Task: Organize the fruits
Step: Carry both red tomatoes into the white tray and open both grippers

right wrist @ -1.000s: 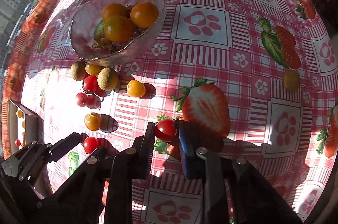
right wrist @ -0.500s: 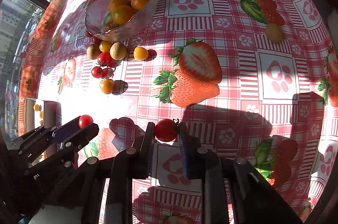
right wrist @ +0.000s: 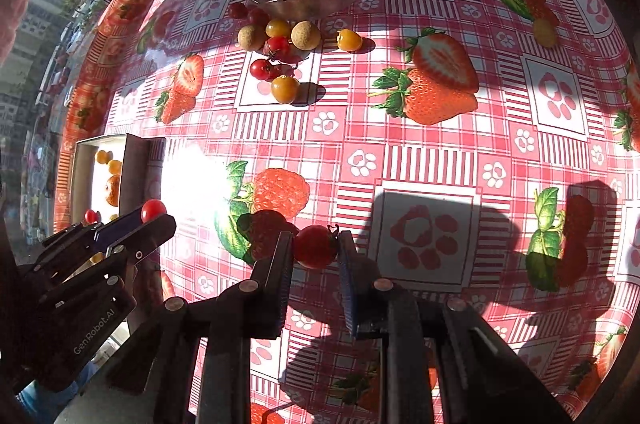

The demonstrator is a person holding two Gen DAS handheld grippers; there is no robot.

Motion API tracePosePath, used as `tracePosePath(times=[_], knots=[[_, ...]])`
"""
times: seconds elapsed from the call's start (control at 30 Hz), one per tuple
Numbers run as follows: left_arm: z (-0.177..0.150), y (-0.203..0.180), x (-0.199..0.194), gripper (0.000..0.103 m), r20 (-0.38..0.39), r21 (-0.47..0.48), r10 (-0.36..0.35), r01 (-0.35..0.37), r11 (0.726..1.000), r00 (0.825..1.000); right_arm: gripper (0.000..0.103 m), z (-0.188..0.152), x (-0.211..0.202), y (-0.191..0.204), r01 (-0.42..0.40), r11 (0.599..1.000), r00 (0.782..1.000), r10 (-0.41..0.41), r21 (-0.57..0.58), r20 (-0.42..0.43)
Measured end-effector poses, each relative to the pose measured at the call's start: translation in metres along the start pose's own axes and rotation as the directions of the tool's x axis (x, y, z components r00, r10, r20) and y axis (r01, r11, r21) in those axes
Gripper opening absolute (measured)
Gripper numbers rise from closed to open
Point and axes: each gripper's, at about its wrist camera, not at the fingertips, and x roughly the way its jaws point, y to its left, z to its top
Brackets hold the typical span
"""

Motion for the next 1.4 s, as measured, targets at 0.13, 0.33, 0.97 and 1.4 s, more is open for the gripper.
tracePosePath(times=[0.13,0.33,0.97,1.4], knots=[[-0.009,0.019,-0.01,0.023,0.013,-0.032,0.005,-0.004,0.999,1.0,0.024,-0.004,-0.002,0.027,-0.005,0.999,1.0,0.005,-0.044,-0.004],[-0.026,0.055,-0.022,0.023,0.019,-0.074,0.02,-0.019,0.997,1.0,0.024,-0.006,0.0,0.073,-0.023,0.994,1.0,0.022,-0.11,-0.009],[-0.031,0.213,-0.018,0.023,0.012,-0.243,0.163,-0.155,0.957,0.987,0.024,0.004,0.056,0.24,-0.118,0.942,0.991,0.092,-0.313,-0.094],[-0.024,0.251,0.019,0.024,-0.038,-0.23,0.168,-0.172,0.958,0.985,0.024,0.018,0.113,0.289,-0.101,0.902,0.99,0.051,-0.421,-0.128]])
